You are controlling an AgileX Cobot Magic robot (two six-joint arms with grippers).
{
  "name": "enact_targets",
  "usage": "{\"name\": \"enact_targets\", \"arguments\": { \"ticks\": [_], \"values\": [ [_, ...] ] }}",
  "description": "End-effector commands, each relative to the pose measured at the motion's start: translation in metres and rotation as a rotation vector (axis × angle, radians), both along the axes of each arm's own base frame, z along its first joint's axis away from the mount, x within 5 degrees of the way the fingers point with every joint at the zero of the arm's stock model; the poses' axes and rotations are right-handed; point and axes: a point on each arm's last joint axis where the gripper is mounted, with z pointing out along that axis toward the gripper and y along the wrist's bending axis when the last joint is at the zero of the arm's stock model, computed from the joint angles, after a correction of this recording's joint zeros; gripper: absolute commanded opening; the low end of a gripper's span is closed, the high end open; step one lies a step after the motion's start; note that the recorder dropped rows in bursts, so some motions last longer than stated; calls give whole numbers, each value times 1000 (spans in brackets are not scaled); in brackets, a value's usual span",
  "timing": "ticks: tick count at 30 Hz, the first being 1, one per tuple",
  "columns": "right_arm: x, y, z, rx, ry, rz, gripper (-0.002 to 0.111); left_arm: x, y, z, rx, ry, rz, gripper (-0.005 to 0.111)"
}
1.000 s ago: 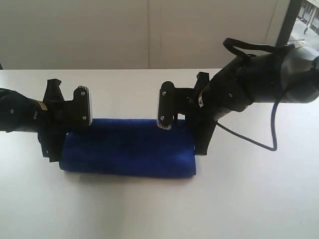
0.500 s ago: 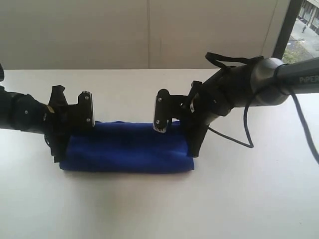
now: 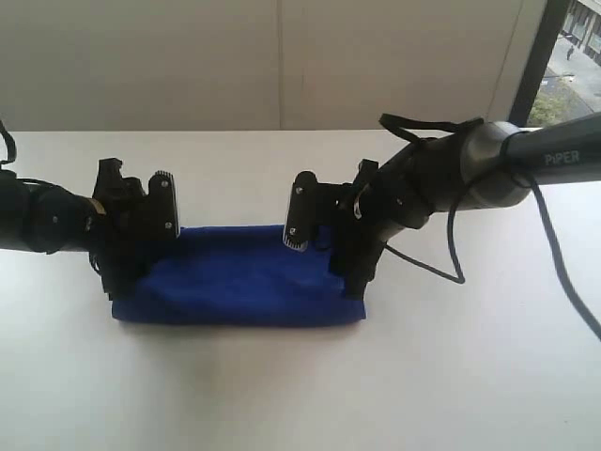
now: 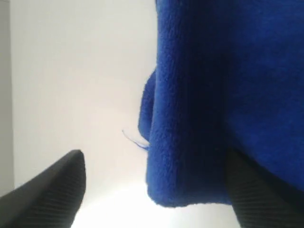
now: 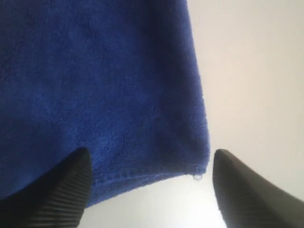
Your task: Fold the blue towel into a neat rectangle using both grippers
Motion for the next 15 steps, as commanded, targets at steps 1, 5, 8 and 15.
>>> {"name": "enact_targets", "arguments": {
  "ticks": [1,5,8,15],
  "values": [
    [2,-4,9,18,-27,-18,69,4,1,4,-8,-45,5,86],
    [1,-4,25,32,-63,-18,69,3,1,10,1,-65,-7,86],
    [-2,-5,42,49,-100,-20,69,4,1,23,-16,-125,-4,86],
    [-15,-7,86,290,-108,-238,65,6,8,60,-169,-281,151,86]
  ]
}}
